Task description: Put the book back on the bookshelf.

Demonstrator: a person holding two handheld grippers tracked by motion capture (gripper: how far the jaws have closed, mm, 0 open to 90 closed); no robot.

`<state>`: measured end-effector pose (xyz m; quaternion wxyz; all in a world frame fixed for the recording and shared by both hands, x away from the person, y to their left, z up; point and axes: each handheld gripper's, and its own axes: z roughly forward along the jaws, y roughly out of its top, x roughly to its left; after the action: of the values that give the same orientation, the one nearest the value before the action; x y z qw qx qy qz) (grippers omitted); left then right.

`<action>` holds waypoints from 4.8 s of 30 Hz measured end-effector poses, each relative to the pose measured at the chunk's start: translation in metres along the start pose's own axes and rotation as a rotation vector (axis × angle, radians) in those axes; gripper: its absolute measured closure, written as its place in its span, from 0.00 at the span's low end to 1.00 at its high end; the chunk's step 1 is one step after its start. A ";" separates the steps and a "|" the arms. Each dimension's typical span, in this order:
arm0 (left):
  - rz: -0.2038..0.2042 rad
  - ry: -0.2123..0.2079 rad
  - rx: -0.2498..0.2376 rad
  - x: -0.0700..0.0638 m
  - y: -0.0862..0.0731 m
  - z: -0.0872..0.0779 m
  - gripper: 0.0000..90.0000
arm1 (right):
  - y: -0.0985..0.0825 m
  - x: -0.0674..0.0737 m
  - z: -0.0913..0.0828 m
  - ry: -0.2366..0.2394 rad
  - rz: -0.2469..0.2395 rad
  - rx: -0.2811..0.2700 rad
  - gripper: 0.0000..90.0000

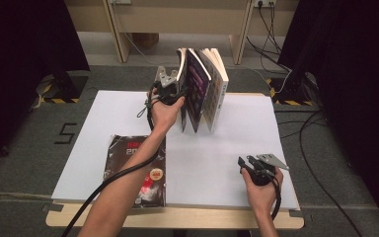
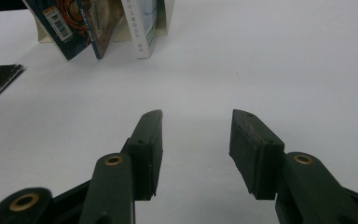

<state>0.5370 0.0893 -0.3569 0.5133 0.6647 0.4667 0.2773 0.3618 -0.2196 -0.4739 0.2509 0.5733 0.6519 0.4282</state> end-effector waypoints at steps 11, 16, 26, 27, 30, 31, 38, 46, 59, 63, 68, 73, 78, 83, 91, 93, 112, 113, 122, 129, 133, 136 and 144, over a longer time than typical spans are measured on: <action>0.019 -0.012 0.020 -0.001 -0.009 -0.007 0.56 | 0.000 0.000 0.000 0.002 0.001 0.004 0.61; 0.022 -0.020 0.030 0.001 -0.011 -0.013 0.53 | -0.001 0.001 0.000 -0.001 -0.001 0.005 0.61; 0.033 -0.052 0.059 0.005 -0.009 -0.029 0.48 | -0.001 0.002 0.001 -0.001 0.002 0.007 0.61; 0.030 -0.058 0.064 0.006 -0.009 -0.030 0.47 | -0.001 0.002 0.001 0.001 0.003 0.009 0.61; 0.029 -0.064 0.062 0.009 -0.009 -0.036 0.46 | -0.002 0.002 0.002 -0.001 0.005 0.013 0.61; 0.028 -0.064 0.062 0.010 -0.009 -0.038 0.46 | -0.002 0.003 0.002 -0.001 0.005 0.015 0.61; 0.005 -0.051 0.054 0.023 -0.007 -0.048 0.46 | -0.001 0.003 0.001 -0.001 0.000 0.008 0.61; -0.011 -0.046 0.080 0.041 -0.017 -0.063 0.46 | 0.003 0.005 -0.001 0.003 0.001 -0.002 0.61; -0.047 -0.002 0.133 0.087 -0.045 -0.093 0.47 | 0.005 0.013 0.001 0.016 -0.011 0.001 0.61; -0.056 0.017 0.167 0.104 -0.058 -0.105 0.49 | 0.008 0.015 0.000 0.023 -0.019 0.001 0.60; -0.091 0.045 0.199 0.127 -0.076 -0.121 0.50 | 0.011 0.023 0.000 0.033 -0.018 0.017 0.60; -0.110 0.087 0.236 0.150 -0.096 -0.139 0.51 | 0.014 0.029 0.004 0.050 -0.028 0.050 0.59; -0.138 0.113 0.282 0.169 -0.116 -0.153 0.51 | 0.018 0.033 0.005 0.060 -0.033 0.061 0.59; -0.169 0.134 0.290 0.182 -0.130 -0.163 0.51 | 0.021 0.041 0.008 0.073 -0.052 0.075 0.59; -0.209 0.096 0.368 0.188 -0.155 -0.162 0.53 | 0.025 0.055 0.016 0.103 -0.073 0.110 0.58; -0.214 0.092 0.377 0.188 -0.160 -0.162 0.54 | 0.026 0.057 0.018 0.110 -0.081 0.117 0.58; -0.191 0.077 0.432 0.187 -0.174 -0.160 0.71 | 0.034 0.081 0.029 0.148 -0.114 0.141 0.58; -0.195 0.076 0.430 0.187 -0.175 -0.160 0.72 | 0.034 0.082 0.030 0.150 -0.114 0.144 0.58; -0.180 0.057 0.415 0.166 -0.179 -0.160 0.75 | 0.029 0.094 0.040 0.184 -0.123 0.185 0.58; -0.161 0.036 0.442 0.137 -0.180 -0.160 0.75 | 0.026 0.099 0.044 0.201 -0.134 0.212 0.58; -0.150 0.039 0.448 0.130 -0.180 -0.160 0.74 | 0.025 0.101 0.045 0.206 -0.129 0.218 0.58; -0.160 0.040 0.442 0.131 -0.181 -0.161 0.74 | 0.024 0.101 0.045 0.206 -0.126 0.223 0.58; -0.185 0.070 0.462 0.116 -0.181 -0.164 0.74 | 0.022 0.101 0.047 0.209 -0.117 0.237 0.58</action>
<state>0.3848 0.2707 -0.4876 0.3545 0.7089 0.5939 0.1379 0.3902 -0.1103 -0.4624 0.1367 0.5126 0.7526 0.3901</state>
